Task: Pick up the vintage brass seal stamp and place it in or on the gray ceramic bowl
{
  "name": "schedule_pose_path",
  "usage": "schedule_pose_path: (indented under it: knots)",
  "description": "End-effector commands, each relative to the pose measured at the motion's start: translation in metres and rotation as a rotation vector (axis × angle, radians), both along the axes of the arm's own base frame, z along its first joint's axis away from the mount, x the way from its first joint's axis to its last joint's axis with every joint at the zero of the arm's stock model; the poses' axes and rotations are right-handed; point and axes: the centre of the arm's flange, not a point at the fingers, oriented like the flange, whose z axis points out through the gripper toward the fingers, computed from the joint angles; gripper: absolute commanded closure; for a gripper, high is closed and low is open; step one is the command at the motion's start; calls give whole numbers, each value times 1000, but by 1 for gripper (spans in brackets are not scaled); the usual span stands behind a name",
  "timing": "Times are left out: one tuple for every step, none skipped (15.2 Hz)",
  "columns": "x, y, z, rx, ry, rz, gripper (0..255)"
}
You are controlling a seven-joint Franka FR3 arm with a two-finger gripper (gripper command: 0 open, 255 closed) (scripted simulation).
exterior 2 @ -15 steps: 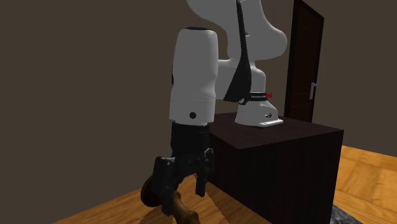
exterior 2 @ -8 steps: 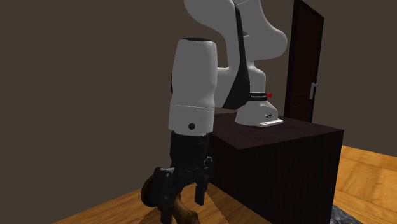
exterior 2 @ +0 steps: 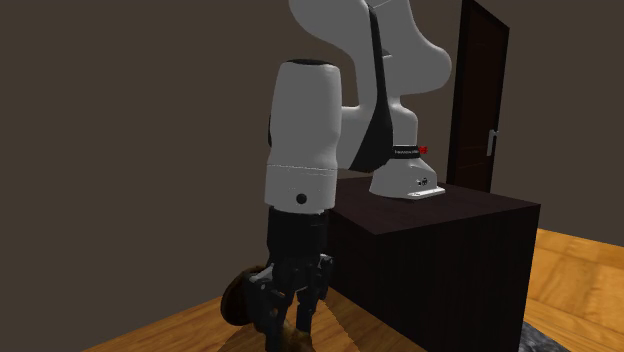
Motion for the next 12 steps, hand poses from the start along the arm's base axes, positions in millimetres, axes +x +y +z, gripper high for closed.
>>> schedule_pose_path:
  knots:
    - [0,0,0,0,0,0,255]
    - [0,0,0,0,0,0,255]
    - [0,0,0,0,0,0,255]
    - [0,0,0,0,0,0,255]
    - [0,0,0,0,0,0,255]
    - [0,0,5,0,0,0,255]
    - [0,0,11,0,0,0,255]
    - [0,0,16,0,0,0,255]
    - [0,0,21,0,0,0,255]
    - [0,0,26,0,0,0,255]
    - [0,0,32,0,0,0,255]
    - [0,0,37,0,0,0,255]
